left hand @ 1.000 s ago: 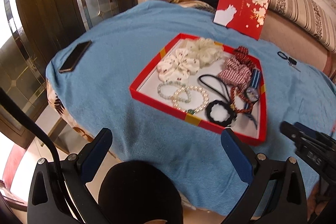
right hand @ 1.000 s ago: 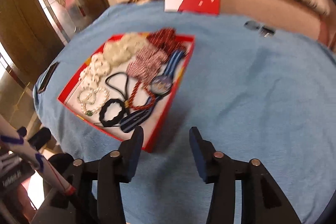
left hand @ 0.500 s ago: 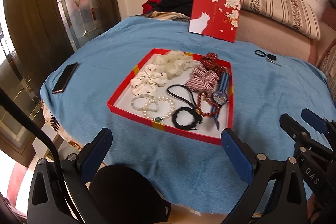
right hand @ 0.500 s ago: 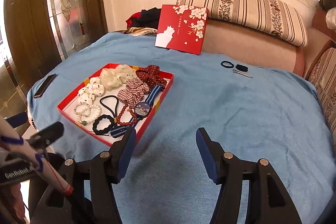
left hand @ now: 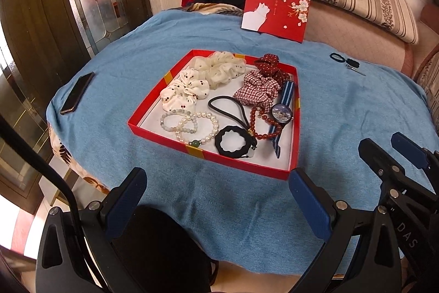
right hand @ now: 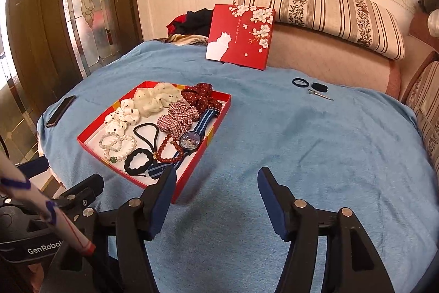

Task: Organize jewelry

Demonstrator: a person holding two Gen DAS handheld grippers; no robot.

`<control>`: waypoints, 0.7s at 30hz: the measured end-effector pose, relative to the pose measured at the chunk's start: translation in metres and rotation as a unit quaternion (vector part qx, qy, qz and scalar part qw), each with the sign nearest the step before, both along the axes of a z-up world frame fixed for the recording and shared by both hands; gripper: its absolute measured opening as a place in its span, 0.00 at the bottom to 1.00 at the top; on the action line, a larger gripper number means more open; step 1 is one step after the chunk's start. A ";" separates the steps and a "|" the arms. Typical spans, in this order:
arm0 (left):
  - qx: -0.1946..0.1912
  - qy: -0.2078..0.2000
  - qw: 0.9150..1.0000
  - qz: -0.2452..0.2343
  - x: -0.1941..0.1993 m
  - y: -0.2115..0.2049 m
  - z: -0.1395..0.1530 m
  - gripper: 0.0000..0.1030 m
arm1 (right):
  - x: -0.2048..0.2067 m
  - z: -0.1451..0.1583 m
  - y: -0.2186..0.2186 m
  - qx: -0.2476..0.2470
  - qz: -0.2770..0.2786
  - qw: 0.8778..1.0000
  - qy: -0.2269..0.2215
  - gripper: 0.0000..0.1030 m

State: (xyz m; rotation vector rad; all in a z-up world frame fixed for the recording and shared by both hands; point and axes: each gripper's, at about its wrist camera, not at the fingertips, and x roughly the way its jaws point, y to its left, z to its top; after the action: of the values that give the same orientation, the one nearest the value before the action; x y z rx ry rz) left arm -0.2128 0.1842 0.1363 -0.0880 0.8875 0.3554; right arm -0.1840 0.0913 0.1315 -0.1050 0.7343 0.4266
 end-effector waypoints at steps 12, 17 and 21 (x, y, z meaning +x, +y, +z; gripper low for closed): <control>-0.006 0.016 1.000 0.013 0.005 0.011 -0.013 1.00 | 0.003 -0.004 0.008 -0.007 -0.001 1.000 0.001 0.66; -0.009 0.021 1.000 0.017 0.007 0.014 -0.016 1.00 | 0.006 -0.008 0.005 -0.009 -0.010 1.000 0.006 0.66; -0.012 0.024 0.999 0.019 0.009 0.016 -0.019 1.00 | 0.009 -0.010 0.002 -0.006 -0.015 1.000 0.011 0.67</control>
State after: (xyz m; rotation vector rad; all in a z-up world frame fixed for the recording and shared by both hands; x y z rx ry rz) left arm -0.2041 0.2004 0.1177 -0.1196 0.9389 0.3840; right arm -0.1748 0.0937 0.1220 -0.1008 0.7602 0.3961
